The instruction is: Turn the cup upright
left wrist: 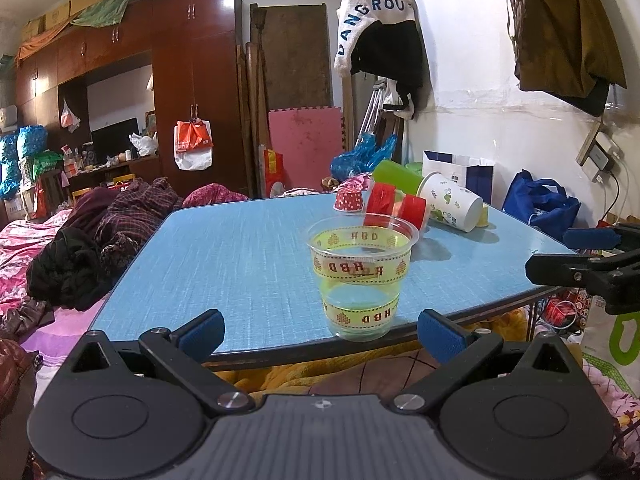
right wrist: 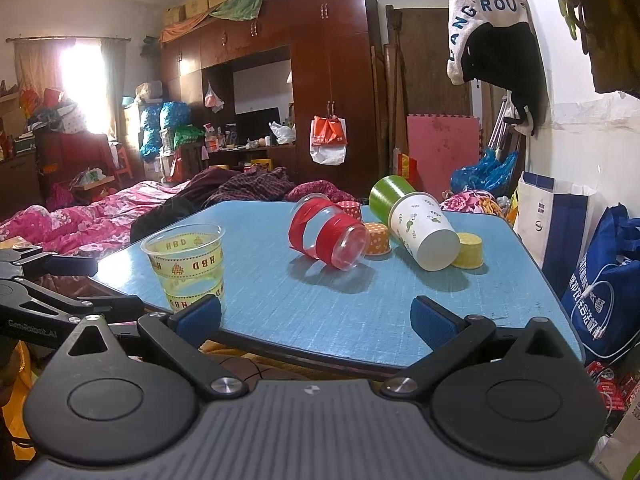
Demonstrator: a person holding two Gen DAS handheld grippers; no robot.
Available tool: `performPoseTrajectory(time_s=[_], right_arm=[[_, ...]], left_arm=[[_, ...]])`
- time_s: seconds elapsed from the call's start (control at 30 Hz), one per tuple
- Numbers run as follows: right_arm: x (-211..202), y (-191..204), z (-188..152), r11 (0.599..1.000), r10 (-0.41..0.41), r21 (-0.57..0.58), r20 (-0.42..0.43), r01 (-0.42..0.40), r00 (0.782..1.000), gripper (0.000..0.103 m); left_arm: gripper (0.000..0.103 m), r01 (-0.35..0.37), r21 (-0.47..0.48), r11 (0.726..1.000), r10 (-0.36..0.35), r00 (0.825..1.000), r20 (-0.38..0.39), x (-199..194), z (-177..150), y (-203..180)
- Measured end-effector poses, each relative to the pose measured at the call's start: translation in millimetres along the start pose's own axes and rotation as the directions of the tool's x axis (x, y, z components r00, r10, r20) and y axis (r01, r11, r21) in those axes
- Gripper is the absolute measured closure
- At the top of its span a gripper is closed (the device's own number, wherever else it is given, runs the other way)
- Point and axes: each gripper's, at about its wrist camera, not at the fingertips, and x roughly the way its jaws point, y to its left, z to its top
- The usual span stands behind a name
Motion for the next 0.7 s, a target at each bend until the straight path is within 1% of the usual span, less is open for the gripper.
performPoseTrajectory(time_s=[0.7], right_arm=[[0.1, -0.4, 0.6, 1.0, 0.0, -0.001, 0.002, 0.0, 1.0, 0.001]], left_arm=[[0.0, -0.001, -0.007, 1.0, 0.001, 1.0, 0.002, 0.5, -1.4, 0.2]])
